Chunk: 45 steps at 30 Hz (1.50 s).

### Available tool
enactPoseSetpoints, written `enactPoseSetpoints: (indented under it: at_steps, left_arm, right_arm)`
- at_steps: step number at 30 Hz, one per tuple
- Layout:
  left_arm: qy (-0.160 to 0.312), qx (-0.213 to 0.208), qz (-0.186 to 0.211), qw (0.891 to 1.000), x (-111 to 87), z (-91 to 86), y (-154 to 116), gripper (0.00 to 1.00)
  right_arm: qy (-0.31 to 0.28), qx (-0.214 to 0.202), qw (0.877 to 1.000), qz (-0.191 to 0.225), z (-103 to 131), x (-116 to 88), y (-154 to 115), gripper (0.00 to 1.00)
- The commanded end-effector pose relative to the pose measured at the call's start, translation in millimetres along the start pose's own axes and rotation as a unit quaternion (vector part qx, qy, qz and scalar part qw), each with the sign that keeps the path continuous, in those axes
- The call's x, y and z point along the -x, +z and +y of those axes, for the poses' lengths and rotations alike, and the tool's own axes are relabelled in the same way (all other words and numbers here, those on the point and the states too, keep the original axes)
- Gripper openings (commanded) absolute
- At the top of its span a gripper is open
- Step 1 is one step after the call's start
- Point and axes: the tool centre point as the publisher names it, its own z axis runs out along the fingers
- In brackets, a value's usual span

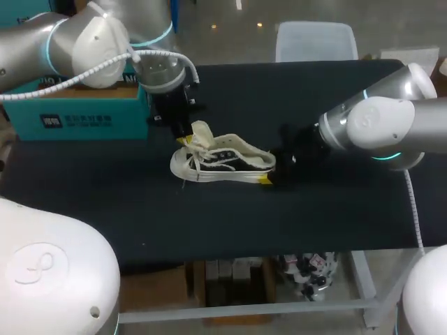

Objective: Open the shoe tongue, take the insole out of the shoe, put the insole back into the shoe, and pack the shoe into the shoebox

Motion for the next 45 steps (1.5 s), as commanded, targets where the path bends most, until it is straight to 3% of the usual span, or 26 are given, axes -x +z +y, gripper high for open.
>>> enactPoseSetpoints:
  at_steps: [1, 6, 8, 9, 13, 17, 18, 19, 22, 23, 24, 25, 26, 28, 30, 31, 32, 35, 36, 37, 38, 39, 40, 42, 43, 45]
  left_arm:
    - [0.029, -0.030, 0.203, 0.978, 19.9, 4.2, -15.6, 0.00]
    - [0.087, 0.004, 0.215, 0.973, 6.1, 9.7, -29.1, 0.51]
    - [0.113, 0.014, 0.219, 0.969, 0.9, 12.1, -35.0, 0.78]
    - [0.123, 0.020, 0.216, 0.968, -2.3, 12.5, -39.3, 0.80]
    - [0.183, 0.041, 0.202, 0.961, -18.1, 13.7, -55.6, 0.65]
    - [0.274, 0.049, 0.177, 0.944, -42.0, 14.7, -70.5, 0.47]
    - [0.294, 0.057, 0.169, 0.939, -46.8, 16.4, -72.0, 0.34]
    - [0.313, 0.055, 0.164, 0.934, -52.9, 16.2, -74.0, 0.00]
    - [0.396, 0.075, 0.144, 0.904, -68.3, 17.2, -76.6, 0.00]
    - [0.451, 0.101, 0.135, 0.877, -71.9, 20.4, -76.9, 0.00]
    - [0.484, 0.100, 0.127, 0.860, -75.3, 22.8, -77.3, 0.00]
    - [0.540, 0.123, 0.120, 0.824, -78.8, 25.6, -78.5, 0.00]
    - [0.593, 0.121, 0.121, 0.787, -80.2, 29.6, -80.4, 0.00]
    - [0.646, 0.138, 0.120, 0.741, -88.3, 32.7, -85.3, 0.00]
    - [0.689, 0.152, 0.083, 0.704, -99.8, 36.3, -86.7, 0.00]
    - [0.697, 0.163, 0.064, 0.696, -105.2, 36.7, -87.7, 0.00]
    - [0.696, 0.165, 0.039, 0.698, -108.6, 36.3, -88.6, 0.00]
    - [0.696, 0.165, 0.039, 0.698, -108.6, 36.3, -88.6, 0.00]
    - [0.696, 0.165, 0.039, 0.698, -108.6, 36.3, -88.6, 0.35]
    - [0.696, 0.165, 0.039, 0.698, -108.6, 36.3, -88.6, 0.62]
    - [0.696, 0.165, 0.039, 0.698, -108.6, 36.3, -88.6, 0.59]
    - [0.696, 0.165, 0.039, 0.698, -108.6, 36.3, -88.6, 0.49]
    - [0.696, 0.165, 0.039, 0.698, -108.6, 36.3, -88.6, 0.00]
    - [0.696, 0.165, 0.039, 0.698, -108.6, 36.3, -88.6, 0.00]
    - [0.726, 0.160, 0.025, 0.669, -111.1, 34.4, -82.5, 0.00]
    - [0.727, 0.167, -0.001, 0.666, -115.8, 25.4, -70.5, 0.00]
  right_arm:
    - [0.000, 0.000, 1.000, 0.002, -8.2, 2.5, 2.0, 0.00]
    - [0.000, 0.000, 1.000, 0.002, -8.2, 2.5, 2.0, 0.00]
    - [0.000, 0.000, 1.000, 0.002, -8.2, 2.5, 2.0, 0.00]
    - [0.000, 0.000, 1.000, 0.002, -8.2, 2.5, 2.0, 0.00]
    - [0.000, 0.000, 1.000, 0.002, -8.2, 2.5, 2.0, 0.00]
    - [0.000, 0.000, 1.000, 0.002, -8.2, 2.5, 2.0, 0.00]
    - [0.000, 0.000, 1.000, 0.002, -8.2, 2.5, 2.0, 0.00]
    - [0.000, 0.000, 1.000, 0.002, -8.2, 2.5, 2.0, 0.00]
    - [0.000, 0.000, 1.000, 0.002, -8.2, 2.5, 2.0, 0.00]
    - [0.000, 0.000, 1.000, 0.002, -8.2, 2.5, 2.0, 0.00]
    - [0.000, 0.000, 1.000, 0.002, -8.2, 2.5, 2.0, 0.00]
    - [0.000, 0.000, 1.000, 0.002, -8.2, 2.5, 2.0, 0.00]
    - [0.000, 0.000, 1.000, 0.002, -8.2, 2.5, 2.0, 0.00]
    - [0.000, 0.000, 1.000, 0.002, -8.2, 2.5, 2.0, 0.00]
    - [0.000, 0.000, 1.000, 0.002, -8.2, 2.5, 2.0, 0.00]
    - [0.000, 0.000, 1.000, 0.002, -8.2, 2.5, 2.0, 0.00]
    - [0.000, 0.000, 1.000, 0.002, -8.2, 2.5, 2.0, 0.00]
    - [0.000, 0.000, 1.000, 0.002, -8.2, 2.5, 2.0, 0.00]
    - [0.000, 0.000, 1.000, 0.002, -8.2, 2.5, 2.0, 0.00]
    - [0.000, 0.000, 1.000, 0.002, -8.2, 2.5, 2.0, 0.00]
    - [0.000, 0.000, 1.000, 0.002, -8.2, 2.5, 2.0, 0.00]
    - [0.000, 0.000, 1.000, 0.002, -8.2, 2.5, 2.0, 0.00]
    - [0.000, 0.000, 1.000, 0.002, -8.2, 2.5, 2.0, 0.00]
    - [0.000, 0.000, 1.000, 0.002, -8.2, 2.5, 2.0, 0.00]
    - [0.000, 0.000, 1.000, 0.002, -8.2, 2.5, 2.0, 0.00]
    - [0.000, 0.000, 1.000, 0.002, -8.2, 2.5, 2.0, 0.00]
